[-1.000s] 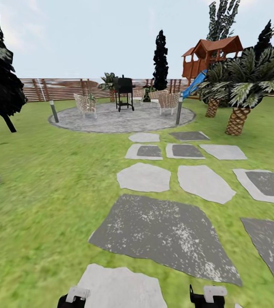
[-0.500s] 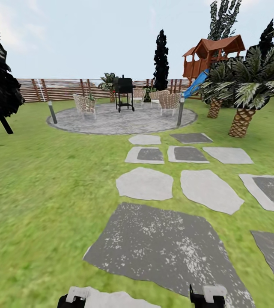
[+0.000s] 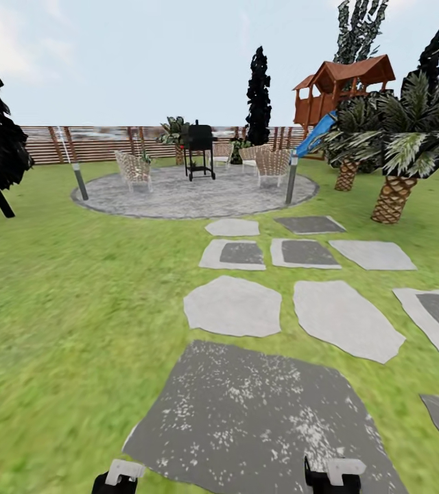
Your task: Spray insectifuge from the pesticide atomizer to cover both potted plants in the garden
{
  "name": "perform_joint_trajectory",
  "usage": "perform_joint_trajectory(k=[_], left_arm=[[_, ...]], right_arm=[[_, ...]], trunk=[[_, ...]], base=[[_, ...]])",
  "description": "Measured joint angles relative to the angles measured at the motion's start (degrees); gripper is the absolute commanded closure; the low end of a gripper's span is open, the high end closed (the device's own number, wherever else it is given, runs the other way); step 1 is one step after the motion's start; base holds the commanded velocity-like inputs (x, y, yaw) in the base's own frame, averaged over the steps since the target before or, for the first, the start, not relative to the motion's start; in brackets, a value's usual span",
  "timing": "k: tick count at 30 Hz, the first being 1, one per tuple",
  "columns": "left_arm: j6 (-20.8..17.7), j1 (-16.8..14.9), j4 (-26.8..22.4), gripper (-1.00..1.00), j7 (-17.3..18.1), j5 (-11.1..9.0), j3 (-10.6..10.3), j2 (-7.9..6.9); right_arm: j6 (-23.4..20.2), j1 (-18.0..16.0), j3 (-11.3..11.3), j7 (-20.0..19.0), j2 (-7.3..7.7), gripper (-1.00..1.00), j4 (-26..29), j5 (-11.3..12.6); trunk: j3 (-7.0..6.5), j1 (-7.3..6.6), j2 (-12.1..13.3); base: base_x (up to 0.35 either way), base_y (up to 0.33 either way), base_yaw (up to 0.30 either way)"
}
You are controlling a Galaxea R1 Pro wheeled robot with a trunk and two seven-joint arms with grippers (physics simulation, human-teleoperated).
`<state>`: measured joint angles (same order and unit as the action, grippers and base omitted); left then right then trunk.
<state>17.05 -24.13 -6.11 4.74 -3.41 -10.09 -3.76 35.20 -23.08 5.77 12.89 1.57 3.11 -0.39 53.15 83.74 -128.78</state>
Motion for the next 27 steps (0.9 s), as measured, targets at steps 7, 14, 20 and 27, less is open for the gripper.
perform_joint_trajectory(k=[7,14,20,27], left_arm=[[0.00,-0.01,0.00,1.00,0.01,0.00,0.00,0.00],[0.00,0.00,0.00,1.00,0.00,0.00,-0.01,0.00],[0.00,0.00,0.00,1.00,0.00,0.00,-0.06,0.00],[0.00,0.00,0.00,1.00,0.01,0.00,-0.07,0.00]], right_arm=[[0.00,0.00,0.01,0.07,0.00,-1.00,0.00,0.00],[0.00,0.00,0.06,0.07,-0.04,-1.00,0.00,0.00],[0.00,0.00,0.08,0.07,-0.08,-1.00,0.00,0.00],[0.00,0.00,0.08,0.07,-0.08,-1.00,0.00,0.00]], trunk=[[0.00,0.00,0.00],[0.00,0.00,0.00],[0.00,0.00,0.00],[0.00,0.00,0.00]], base=[[0.340,0.000,0.000],[0.340,0.000,0.000],[0.340,0.000,0.000],[0.340,0.000,0.000]])
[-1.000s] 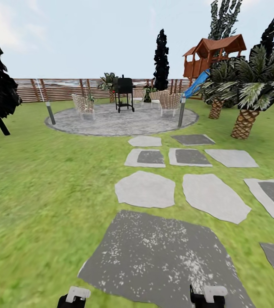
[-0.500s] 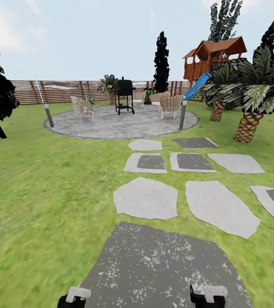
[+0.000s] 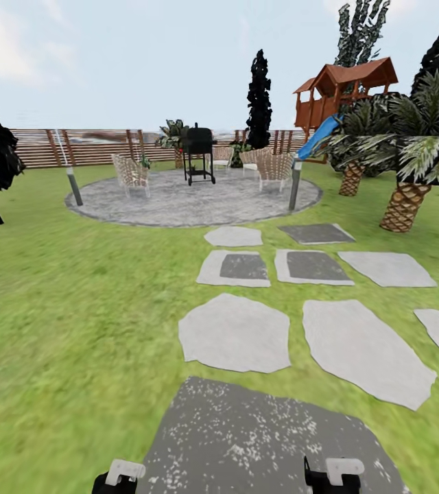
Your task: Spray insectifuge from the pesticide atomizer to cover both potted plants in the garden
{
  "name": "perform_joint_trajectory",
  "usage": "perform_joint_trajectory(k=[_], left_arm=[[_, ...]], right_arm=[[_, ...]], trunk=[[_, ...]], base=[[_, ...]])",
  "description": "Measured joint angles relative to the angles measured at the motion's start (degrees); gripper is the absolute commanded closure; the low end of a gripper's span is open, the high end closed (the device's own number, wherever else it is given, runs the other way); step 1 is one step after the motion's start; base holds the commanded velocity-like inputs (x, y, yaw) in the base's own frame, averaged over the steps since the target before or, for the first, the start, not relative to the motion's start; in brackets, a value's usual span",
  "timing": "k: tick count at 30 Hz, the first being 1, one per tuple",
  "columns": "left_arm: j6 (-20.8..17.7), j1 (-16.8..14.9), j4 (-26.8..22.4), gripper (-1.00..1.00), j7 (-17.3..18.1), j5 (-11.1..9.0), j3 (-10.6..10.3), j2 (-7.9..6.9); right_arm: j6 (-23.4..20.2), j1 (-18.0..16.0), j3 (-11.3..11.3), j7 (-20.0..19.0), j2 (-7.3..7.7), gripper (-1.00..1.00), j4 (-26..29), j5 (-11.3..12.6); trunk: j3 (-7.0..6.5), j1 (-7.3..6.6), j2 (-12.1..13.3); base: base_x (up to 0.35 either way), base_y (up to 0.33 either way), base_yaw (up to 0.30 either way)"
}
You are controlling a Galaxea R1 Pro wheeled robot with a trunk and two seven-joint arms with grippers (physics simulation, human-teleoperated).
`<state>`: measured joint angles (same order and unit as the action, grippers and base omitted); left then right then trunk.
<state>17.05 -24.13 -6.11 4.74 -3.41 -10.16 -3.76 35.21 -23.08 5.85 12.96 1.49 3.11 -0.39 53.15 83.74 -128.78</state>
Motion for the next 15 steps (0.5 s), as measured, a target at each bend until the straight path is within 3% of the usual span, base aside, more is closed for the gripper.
perform_joint_trajectory(k=[15], left_arm=[[0.00,0.00,0.00,1.00,0.00,0.00,0.00,0.00]], right_arm=[[0.00,0.00,0.00,0.00,0.00,-1.00,0.00,0.00]], trunk=[[0.00,0.00,0.00]], base=[[0.340,0.000,0.000]])
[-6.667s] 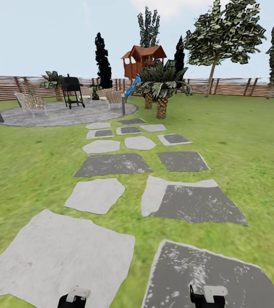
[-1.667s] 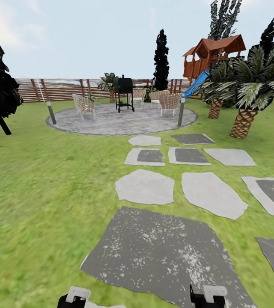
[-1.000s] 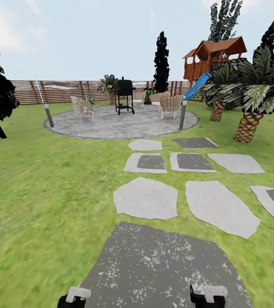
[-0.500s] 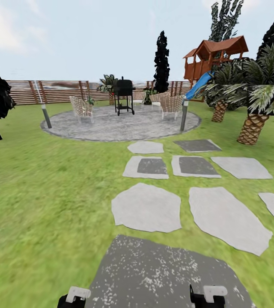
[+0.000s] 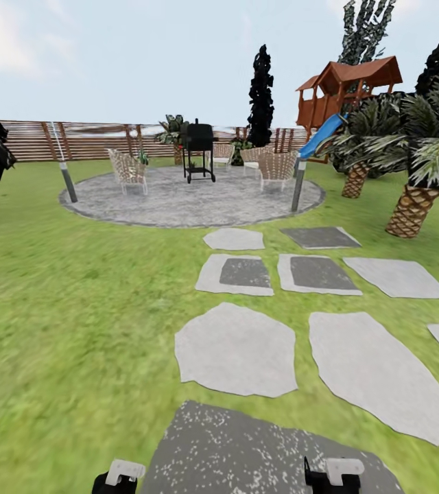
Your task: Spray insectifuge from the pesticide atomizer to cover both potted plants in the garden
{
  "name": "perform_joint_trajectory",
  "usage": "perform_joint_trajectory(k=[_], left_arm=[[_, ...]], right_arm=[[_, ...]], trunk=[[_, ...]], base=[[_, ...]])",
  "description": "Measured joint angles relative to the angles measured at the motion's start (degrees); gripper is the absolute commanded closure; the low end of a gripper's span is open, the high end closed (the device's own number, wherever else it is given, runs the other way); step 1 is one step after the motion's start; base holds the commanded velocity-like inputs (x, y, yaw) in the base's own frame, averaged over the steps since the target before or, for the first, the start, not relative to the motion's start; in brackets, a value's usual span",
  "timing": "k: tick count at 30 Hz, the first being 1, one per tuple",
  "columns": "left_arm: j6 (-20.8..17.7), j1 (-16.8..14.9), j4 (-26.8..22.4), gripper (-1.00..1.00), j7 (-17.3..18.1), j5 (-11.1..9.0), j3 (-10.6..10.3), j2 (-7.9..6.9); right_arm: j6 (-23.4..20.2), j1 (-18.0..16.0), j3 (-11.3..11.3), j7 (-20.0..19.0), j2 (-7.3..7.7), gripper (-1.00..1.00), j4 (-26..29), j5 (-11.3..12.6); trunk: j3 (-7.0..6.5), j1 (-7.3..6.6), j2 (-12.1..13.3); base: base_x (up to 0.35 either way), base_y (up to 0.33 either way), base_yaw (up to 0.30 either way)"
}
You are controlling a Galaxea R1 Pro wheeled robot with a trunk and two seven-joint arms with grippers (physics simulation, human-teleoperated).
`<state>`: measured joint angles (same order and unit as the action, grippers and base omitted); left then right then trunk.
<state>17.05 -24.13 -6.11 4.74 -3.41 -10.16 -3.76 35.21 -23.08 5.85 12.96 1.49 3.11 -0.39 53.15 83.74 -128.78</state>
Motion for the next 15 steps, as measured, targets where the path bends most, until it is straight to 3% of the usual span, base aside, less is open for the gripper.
perform_joint_trajectory(k=[15], left_arm=[[0.00,-0.03,0.00,1.00,0.00,0.00,0.00,0.00]], right_arm=[[-0.08,0.00,0.00,0.00,0.00,-1.00,0.00,0.00]], trunk=[[0.00,0.00,0.00]], base=[[0.340,0.000,0.000]])
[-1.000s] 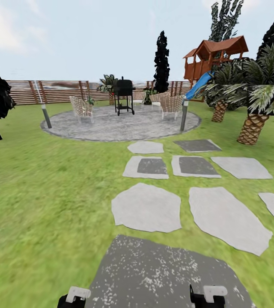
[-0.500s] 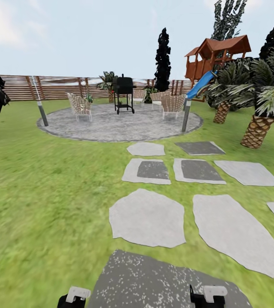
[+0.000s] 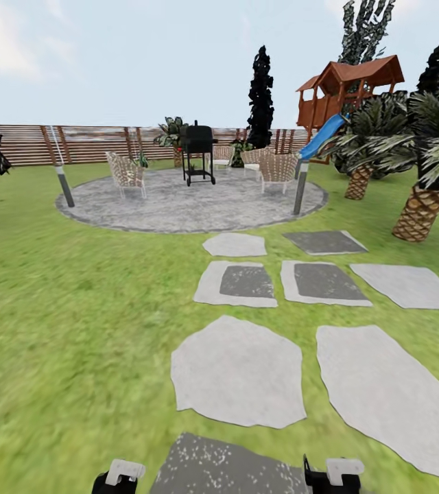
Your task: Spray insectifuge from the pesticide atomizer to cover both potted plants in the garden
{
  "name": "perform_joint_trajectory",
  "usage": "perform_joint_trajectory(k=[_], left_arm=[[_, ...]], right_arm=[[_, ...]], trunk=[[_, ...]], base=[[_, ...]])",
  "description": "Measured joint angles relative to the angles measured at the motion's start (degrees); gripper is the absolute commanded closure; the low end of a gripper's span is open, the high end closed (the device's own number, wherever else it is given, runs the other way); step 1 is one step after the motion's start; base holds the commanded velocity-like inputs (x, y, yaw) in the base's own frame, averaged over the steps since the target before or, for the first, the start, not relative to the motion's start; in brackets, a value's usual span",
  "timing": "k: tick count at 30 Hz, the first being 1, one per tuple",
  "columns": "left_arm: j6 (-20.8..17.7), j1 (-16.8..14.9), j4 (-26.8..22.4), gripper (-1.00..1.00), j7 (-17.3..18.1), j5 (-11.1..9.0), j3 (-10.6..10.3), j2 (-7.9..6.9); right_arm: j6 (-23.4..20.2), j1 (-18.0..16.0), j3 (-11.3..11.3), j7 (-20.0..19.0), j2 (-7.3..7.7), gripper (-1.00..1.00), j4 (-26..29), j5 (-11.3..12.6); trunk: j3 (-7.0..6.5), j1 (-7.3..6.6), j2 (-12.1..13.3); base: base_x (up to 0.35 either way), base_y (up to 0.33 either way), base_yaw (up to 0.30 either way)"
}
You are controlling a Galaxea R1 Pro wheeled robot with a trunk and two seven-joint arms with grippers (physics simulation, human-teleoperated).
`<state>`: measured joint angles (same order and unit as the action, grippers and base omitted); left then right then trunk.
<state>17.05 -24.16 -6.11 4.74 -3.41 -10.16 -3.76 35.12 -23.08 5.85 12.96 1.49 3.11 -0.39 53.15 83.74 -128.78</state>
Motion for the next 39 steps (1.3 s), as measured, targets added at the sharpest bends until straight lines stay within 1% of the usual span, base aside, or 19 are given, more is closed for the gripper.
perform_joint_trajectory(k=[20,27,39], left_arm=[[-0.01,0.02,0.00,1.00,0.00,0.08,0.09,-0.09],[-0.07,0.02,0.00,1.00,-0.08,0.08,0.10,-0.62],[-0.09,0.03,0.00,1.00,-0.16,0.00,0.16,-0.79]], right_arm=[[0.07,0.00,0.00,0.00,0.00,-1.00,0.00,0.00],[0.06,0.00,0.00,0.02,0.00,-1.00,0.00,0.00],[0.08,0.01,-0.01,0.18,0.00,-1.00,0.04,0.07]], trunk=[[0.00,0.00,0.00],[0.00,0.00,0.00],[0.00,-0.01,-0.02]], base=[[0.340,0.000,0.000],[0.340,0.000,0.000],[0.340,0.000,0.000]])
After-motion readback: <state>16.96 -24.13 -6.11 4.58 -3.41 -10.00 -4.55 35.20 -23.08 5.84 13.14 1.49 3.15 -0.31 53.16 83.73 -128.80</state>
